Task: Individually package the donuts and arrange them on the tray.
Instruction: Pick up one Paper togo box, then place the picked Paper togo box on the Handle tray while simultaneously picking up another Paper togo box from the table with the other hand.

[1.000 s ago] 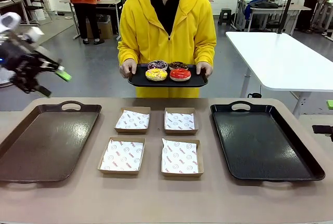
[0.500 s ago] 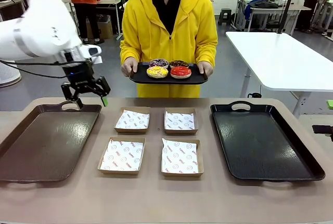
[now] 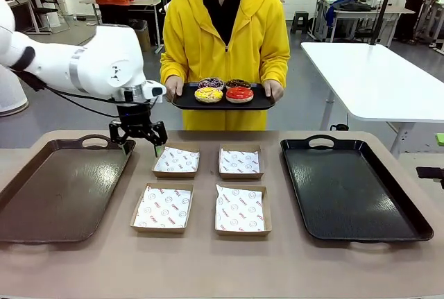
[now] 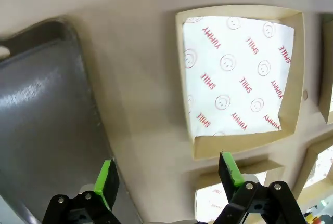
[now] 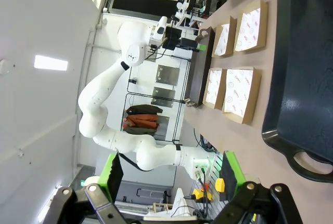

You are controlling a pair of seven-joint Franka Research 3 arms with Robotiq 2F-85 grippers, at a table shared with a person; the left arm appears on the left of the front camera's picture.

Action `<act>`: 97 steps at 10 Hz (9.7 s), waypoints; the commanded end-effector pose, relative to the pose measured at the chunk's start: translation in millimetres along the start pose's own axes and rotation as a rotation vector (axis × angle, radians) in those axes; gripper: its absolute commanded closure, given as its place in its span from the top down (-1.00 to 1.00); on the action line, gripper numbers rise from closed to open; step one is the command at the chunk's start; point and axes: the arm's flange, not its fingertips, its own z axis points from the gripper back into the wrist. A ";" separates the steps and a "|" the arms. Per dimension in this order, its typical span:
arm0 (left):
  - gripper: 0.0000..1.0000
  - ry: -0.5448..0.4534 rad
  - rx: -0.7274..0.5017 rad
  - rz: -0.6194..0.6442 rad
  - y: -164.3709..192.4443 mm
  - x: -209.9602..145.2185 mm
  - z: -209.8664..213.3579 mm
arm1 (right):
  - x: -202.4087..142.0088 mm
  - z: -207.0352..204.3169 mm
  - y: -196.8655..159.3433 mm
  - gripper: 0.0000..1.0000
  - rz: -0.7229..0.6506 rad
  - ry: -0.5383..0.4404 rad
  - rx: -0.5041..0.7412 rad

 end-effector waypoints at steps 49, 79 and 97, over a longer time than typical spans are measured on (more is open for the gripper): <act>-1.00 -0.215 0.023 0.108 -37.3 36.7 145.1 | 0.9 0.2 -0.1 1.00 0.007 -0.003 0.013; -0.98 -0.074 0.027 0.197 185.5 -37.9 100.8 | 140.0 -274.5 104.5 1.00 0.072 0.084 -0.629; -0.98 -0.005 0.052 0.070 185.6 -10.3 46.2 | 180.1 -425.3 75.8 1.00 0.026 0.235 -1.268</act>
